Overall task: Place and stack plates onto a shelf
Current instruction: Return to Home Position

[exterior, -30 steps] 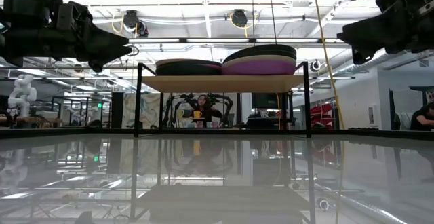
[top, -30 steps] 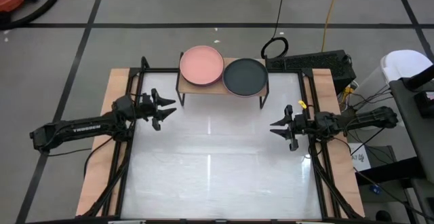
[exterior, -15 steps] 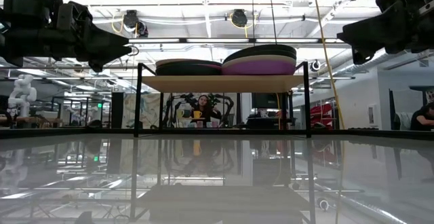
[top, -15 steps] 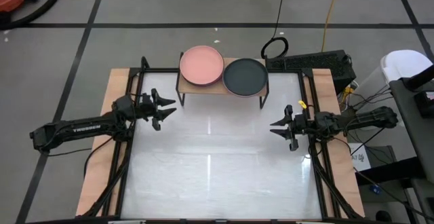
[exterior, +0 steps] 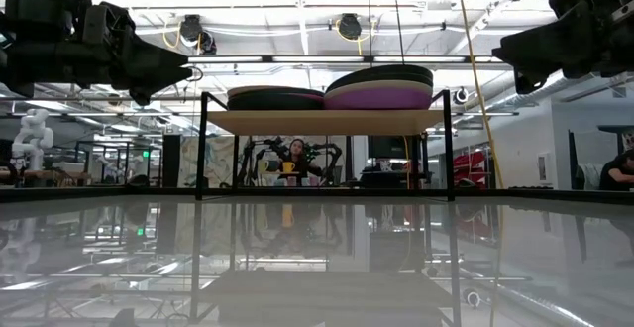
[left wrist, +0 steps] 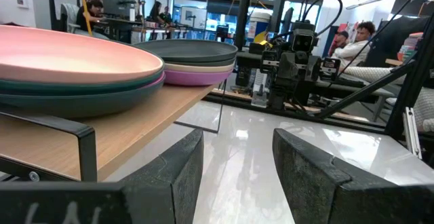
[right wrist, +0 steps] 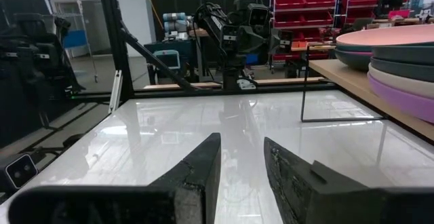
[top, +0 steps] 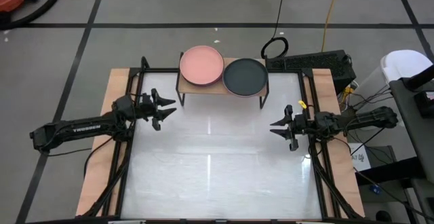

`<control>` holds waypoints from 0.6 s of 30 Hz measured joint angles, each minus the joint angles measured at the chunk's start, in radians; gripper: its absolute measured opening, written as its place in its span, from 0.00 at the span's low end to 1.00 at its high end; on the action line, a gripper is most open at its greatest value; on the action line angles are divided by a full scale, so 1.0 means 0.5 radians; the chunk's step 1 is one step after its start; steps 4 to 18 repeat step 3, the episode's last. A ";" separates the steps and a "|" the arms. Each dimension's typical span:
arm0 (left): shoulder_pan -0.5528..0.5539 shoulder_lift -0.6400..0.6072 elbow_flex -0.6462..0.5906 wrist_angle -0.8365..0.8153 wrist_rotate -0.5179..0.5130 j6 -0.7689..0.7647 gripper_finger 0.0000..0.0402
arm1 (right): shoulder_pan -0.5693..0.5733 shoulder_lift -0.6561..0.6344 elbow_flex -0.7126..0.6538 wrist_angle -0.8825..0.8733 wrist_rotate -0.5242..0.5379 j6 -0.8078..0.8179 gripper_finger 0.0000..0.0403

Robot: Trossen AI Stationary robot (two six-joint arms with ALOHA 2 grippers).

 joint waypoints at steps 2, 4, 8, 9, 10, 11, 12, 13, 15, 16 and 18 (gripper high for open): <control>0.000 0.000 0.000 0.000 0.000 0.000 0.45 | 0.000 0.000 0.000 0.001 0.000 0.000 0.24; 0.000 0.000 0.000 0.000 0.000 0.000 0.45 | 0.000 0.000 0.000 0.000 0.000 0.000 0.24; 0.000 0.000 0.000 0.000 0.000 0.000 0.45 | 0.000 0.000 0.000 0.000 0.000 0.000 0.24; 0.000 0.000 0.000 0.000 0.000 0.000 0.45 | 0.000 0.000 0.000 0.000 0.000 0.000 0.24; 0.000 0.000 0.000 0.000 0.000 0.000 0.45 | 0.000 0.000 0.000 0.000 0.000 0.000 0.24; 0.000 0.000 0.000 0.000 0.000 0.000 0.45 | 0.000 0.000 0.000 0.000 0.000 0.000 0.24; 0.000 0.000 0.000 0.000 0.000 0.000 0.45 | 0.000 0.000 0.000 0.000 0.000 0.000 0.24; 0.000 0.000 0.000 0.000 0.000 0.000 0.45 | 0.000 0.000 0.000 0.000 0.000 0.000 0.24; 0.000 0.000 0.000 0.000 0.000 0.000 0.45 | 0.000 0.000 0.000 0.000 0.000 0.000 0.24; 0.000 0.000 0.000 0.000 0.000 0.000 0.45 | 0.000 0.000 0.000 0.000 0.000 0.000 0.24; 0.000 0.000 0.000 0.000 0.000 0.000 0.45 | 0.000 0.000 0.000 0.000 0.000 0.000 0.24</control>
